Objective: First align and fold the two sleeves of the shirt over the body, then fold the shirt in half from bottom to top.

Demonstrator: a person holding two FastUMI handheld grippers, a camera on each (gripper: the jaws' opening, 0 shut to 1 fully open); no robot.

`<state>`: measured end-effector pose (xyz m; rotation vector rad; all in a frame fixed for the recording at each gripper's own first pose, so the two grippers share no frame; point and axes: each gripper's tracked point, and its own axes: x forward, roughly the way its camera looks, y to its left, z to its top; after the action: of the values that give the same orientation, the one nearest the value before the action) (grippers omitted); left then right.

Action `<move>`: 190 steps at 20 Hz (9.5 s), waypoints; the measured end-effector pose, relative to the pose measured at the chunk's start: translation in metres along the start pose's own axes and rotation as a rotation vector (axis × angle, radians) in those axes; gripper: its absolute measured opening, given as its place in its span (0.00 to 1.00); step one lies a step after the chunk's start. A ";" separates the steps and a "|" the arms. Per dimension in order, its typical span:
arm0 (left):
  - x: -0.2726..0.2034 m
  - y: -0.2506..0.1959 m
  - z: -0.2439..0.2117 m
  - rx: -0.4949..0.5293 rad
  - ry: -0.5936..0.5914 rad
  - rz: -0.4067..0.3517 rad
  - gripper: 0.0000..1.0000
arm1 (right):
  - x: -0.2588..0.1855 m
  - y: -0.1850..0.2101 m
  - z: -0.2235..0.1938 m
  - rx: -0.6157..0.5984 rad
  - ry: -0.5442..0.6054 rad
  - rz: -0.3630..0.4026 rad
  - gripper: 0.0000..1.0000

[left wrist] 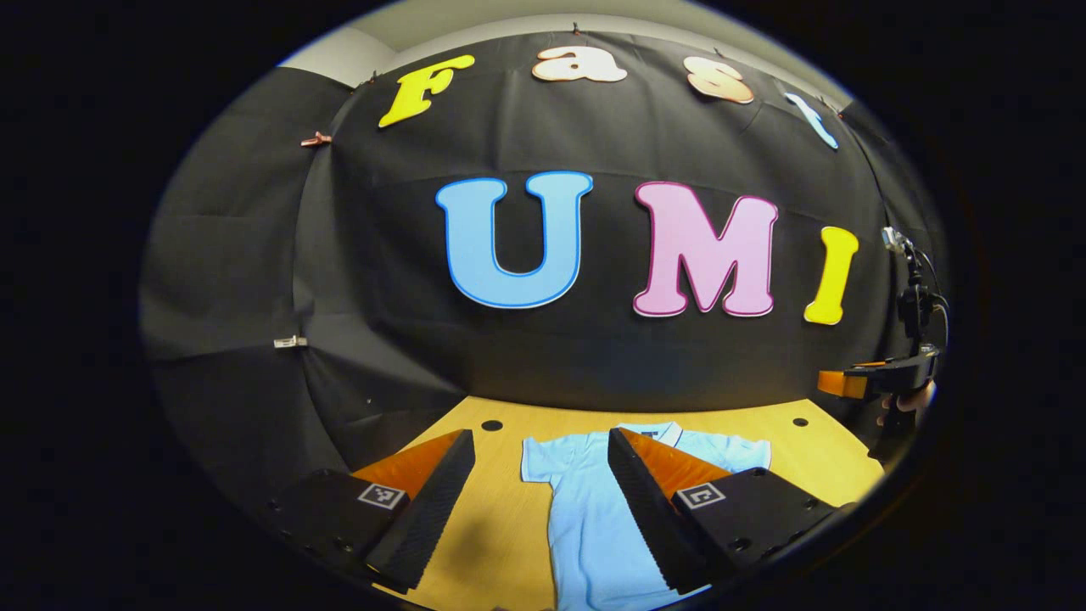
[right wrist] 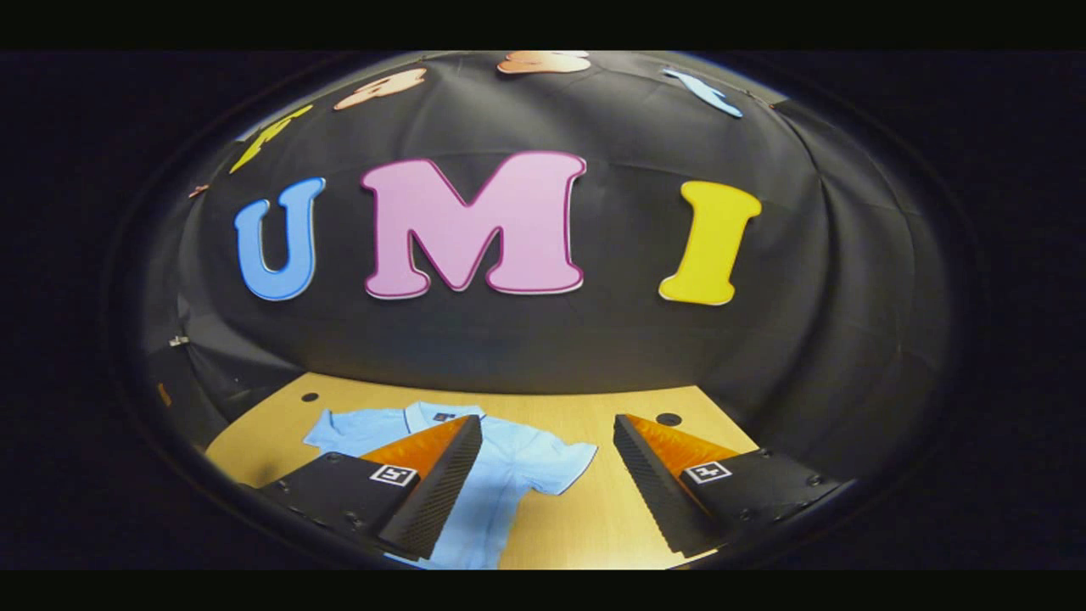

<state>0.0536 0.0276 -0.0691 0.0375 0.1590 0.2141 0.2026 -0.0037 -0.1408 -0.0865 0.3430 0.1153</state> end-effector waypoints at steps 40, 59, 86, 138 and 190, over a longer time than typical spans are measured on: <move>0.085 -0.058 -0.107 0.031 0.216 -0.117 1.00 | 0.231 -0.047 -0.193 0.007 0.387 0.001 0.08; 0.060 0.010 -0.109 -0.104 0.200 0.011 0.99 | 0.183 0.199 -0.122 -0.178 0.284 0.327 0.12; 0.347 0.005 -0.205 -0.023 0.415 -0.095 0.99 | 0.008 0.086 -0.107 -0.072 0.223 0.295 0.99; -0.003 -0.040 -0.252 -0.057 0.528 -0.319 0.97 | -0.169 0.086 -0.270 0.077 0.492 0.200 0.98; 0.101 -0.125 -0.149 -0.084 0.477 -0.385 0.06 | -0.022 0.116 -0.115 0.094 0.245 0.264 0.07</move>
<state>0.1529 -0.0695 -0.2378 -0.1287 0.6254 -0.1597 0.1295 0.0974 -0.2489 0.0386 0.6029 0.3515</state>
